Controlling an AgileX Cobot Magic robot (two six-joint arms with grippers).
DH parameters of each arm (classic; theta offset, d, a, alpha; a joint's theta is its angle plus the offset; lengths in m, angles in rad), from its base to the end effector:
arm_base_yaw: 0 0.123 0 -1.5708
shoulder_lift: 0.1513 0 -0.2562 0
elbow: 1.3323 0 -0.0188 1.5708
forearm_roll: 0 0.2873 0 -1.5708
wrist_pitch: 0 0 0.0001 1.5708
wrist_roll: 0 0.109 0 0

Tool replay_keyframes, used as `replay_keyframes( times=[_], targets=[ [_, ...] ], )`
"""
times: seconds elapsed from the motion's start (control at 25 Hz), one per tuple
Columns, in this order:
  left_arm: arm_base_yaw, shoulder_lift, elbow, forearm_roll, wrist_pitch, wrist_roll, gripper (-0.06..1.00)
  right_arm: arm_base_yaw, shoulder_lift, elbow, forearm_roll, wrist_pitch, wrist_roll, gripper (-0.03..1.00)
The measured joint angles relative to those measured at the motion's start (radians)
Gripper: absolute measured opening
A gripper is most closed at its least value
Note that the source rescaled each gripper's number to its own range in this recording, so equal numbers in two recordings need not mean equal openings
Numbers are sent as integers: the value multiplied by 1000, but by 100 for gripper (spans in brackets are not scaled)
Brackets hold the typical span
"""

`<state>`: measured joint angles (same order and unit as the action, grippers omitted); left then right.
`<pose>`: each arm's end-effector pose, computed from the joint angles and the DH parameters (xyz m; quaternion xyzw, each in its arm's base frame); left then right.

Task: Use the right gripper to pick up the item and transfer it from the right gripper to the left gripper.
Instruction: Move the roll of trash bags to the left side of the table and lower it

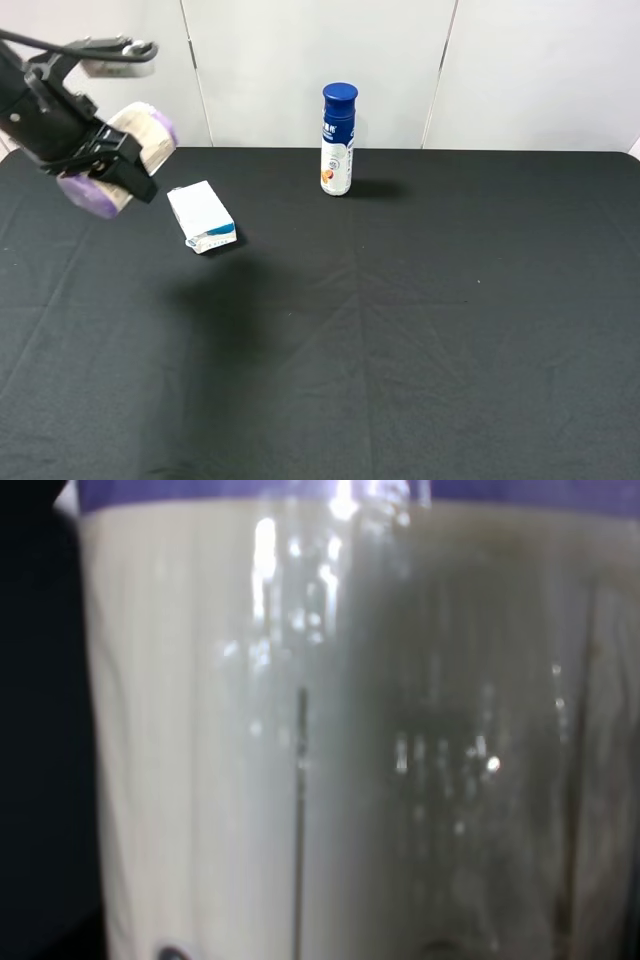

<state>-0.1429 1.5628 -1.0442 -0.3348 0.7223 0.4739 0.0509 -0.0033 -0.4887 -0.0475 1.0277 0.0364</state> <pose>0.3442 -0.0735 0.1775 0.1980 0.9493 -0.0982 0.2234 0.0750 -0.0006 0.2865 -0.0057 0.8464 -0.0005 0.5325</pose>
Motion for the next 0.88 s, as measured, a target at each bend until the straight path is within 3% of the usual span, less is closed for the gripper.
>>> replay_keyframes(
  times=[0.28, 0.88],
  targets=[
    [61, 2, 132, 35, -75, -36, 1, 0, 0, 0, 0, 0, 0, 100],
    [84, 5, 514, 33, -448, -60, 1, 0, 0, 0, 0, 0, 0, 100]
  ],
)
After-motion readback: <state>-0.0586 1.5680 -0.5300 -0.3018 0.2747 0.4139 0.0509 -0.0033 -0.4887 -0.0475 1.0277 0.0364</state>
